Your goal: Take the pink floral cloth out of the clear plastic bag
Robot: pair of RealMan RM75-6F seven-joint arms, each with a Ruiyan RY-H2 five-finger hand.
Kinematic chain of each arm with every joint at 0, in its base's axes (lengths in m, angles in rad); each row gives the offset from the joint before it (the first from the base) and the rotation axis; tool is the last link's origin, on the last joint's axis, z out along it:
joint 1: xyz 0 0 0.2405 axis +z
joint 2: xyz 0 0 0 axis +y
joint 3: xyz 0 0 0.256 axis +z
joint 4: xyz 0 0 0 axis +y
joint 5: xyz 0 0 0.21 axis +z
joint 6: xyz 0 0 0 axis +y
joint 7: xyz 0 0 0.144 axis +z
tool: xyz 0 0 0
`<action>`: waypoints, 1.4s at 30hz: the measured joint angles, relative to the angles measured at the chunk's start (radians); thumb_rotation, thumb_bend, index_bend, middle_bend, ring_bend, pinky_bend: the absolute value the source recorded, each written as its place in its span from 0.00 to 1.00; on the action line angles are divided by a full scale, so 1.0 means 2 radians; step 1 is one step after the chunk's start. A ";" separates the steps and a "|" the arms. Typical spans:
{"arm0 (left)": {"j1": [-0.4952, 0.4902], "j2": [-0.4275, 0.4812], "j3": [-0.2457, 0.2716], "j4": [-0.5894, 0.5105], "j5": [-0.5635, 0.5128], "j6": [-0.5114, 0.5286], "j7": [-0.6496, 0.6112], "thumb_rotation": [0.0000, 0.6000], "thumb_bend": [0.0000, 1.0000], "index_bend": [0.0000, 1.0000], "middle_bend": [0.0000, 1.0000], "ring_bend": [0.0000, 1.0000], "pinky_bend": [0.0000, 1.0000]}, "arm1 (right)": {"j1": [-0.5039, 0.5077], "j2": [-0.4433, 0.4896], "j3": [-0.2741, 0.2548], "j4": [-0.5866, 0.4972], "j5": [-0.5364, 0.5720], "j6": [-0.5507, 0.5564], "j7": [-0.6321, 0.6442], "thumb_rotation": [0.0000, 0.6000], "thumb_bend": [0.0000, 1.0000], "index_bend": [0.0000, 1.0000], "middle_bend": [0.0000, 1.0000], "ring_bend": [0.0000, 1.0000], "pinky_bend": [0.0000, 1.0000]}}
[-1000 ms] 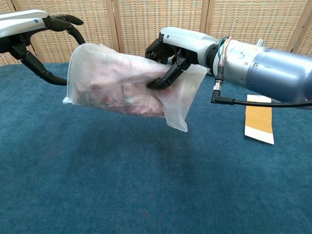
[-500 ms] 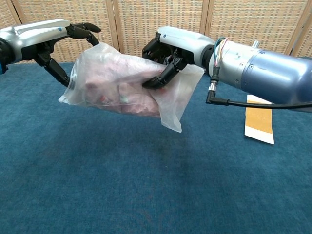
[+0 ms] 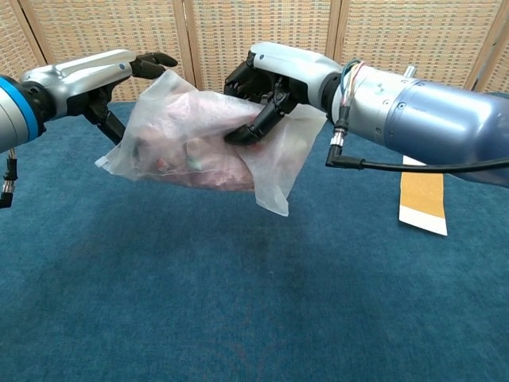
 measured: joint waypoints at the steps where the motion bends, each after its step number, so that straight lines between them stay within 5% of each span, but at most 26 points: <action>1: -0.001 -0.001 0.000 0.000 -0.002 0.000 0.002 1.00 0.12 0.32 0.00 0.00 0.00 | 0.000 0.000 0.000 -0.001 0.001 0.000 -0.001 1.00 1.00 0.64 0.61 0.52 0.69; 6: -0.006 -0.005 0.001 0.002 -0.009 -0.001 0.009 1.00 0.22 0.35 0.00 0.00 0.00 | 0.001 0.000 0.001 -0.003 0.003 0.001 -0.004 1.00 1.00 0.64 0.61 0.52 0.69; 13: -0.013 -0.010 0.002 0.008 -0.020 -0.003 0.020 1.00 0.57 0.64 0.00 0.00 0.00 | 0.001 0.001 0.000 -0.005 0.006 -0.001 -0.008 1.00 1.00 0.64 0.61 0.52 0.69; 16: -0.014 -0.011 0.002 0.010 -0.023 -0.001 0.023 1.00 0.65 0.70 0.00 0.00 0.00 | 0.001 0.002 0.000 -0.006 0.006 -0.001 -0.009 1.00 1.00 0.64 0.61 0.52 0.69; 38: -0.015 -0.007 0.006 0.028 -0.013 0.002 -0.002 1.00 0.66 0.73 0.00 0.00 0.00 | -0.004 0.002 -0.005 0.001 0.007 0.000 -0.009 1.00 1.00 0.64 0.61 0.52 0.69; 41: -0.017 -0.007 0.006 0.034 -0.011 -0.001 -0.007 1.00 0.66 0.73 0.00 0.00 0.00 | -0.004 0.001 -0.006 0.004 0.007 0.001 -0.011 1.00 1.00 0.64 0.57 0.52 0.67; 42: -0.017 -0.007 0.006 0.036 -0.011 -0.002 -0.009 1.00 0.66 0.73 0.00 0.00 0.00 | -0.005 0.001 -0.006 0.005 0.008 0.001 -0.011 1.00 0.92 0.59 0.50 0.48 0.62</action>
